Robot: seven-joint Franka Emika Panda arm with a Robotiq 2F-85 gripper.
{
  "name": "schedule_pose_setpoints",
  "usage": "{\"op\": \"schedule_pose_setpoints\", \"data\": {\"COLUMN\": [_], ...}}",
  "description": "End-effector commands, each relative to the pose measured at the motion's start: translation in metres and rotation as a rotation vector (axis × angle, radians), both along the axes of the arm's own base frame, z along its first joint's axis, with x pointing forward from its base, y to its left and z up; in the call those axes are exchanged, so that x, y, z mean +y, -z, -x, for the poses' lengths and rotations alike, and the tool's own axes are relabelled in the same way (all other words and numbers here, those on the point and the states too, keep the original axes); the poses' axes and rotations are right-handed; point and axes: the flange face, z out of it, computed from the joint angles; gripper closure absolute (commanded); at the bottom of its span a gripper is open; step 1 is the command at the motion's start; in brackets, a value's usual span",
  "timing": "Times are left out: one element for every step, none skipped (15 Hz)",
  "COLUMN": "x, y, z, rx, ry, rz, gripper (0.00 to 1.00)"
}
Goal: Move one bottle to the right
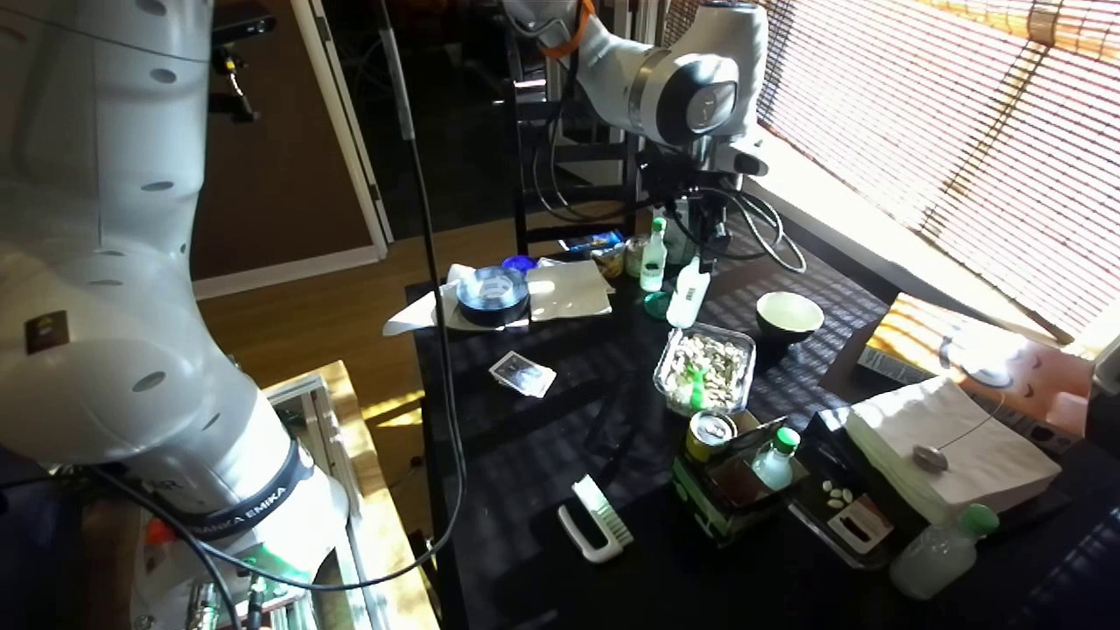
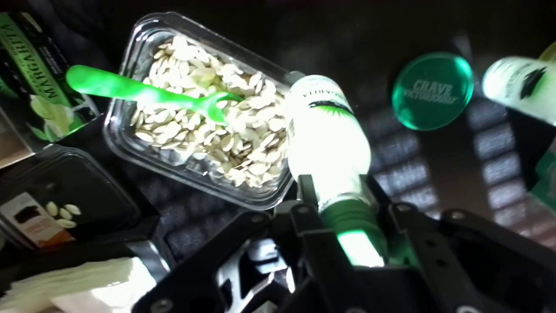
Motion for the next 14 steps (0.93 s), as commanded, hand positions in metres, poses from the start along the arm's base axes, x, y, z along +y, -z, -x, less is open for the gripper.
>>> {"op": "schedule_pose_setpoints", "data": {"x": [-0.044,-0.06,-0.072,-0.084,-0.098,-0.108,-0.116,-0.122,-0.126,-0.127,-0.12,-0.13,-0.128,-0.126], "y": [-0.013,-0.019,-0.025,-0.03,-0.036,-0.043,-0.049,-0.055,-0.06,-0.065,-0.068,-0.055,-0.059,-0.062], "z": [-0.012,-0.012,-0.011,-0.009,-0.007,-0.005,-0.002,0.0,0.003,0.005,0.004,-0.003,-0.003,-0.003], "rx": [0.009,-0.004,-0.021,-0.038,-0.054,-0.066,-0.077,-0.086,-0.094,-0.103,-0.114,-0.088,-0.095,-0.098], "ry": [0.174,0.218,0.256,0.29,0.329,0.362,0.389,0.412,0.426,0.431,0.394,0.397,0.395,0.391], "rz": [-0.006,-0.004,0.0,0.005,0.012,0.01,0.006,0.004,0.005,-0.001,-0.009,0.018,0.015,0.012], "gripper": [0.93,0.93,0.93,0.93,0.93,0.93,0.93,0.93,0.93,0.93,0.93,0.71,0.71,0.71]}}
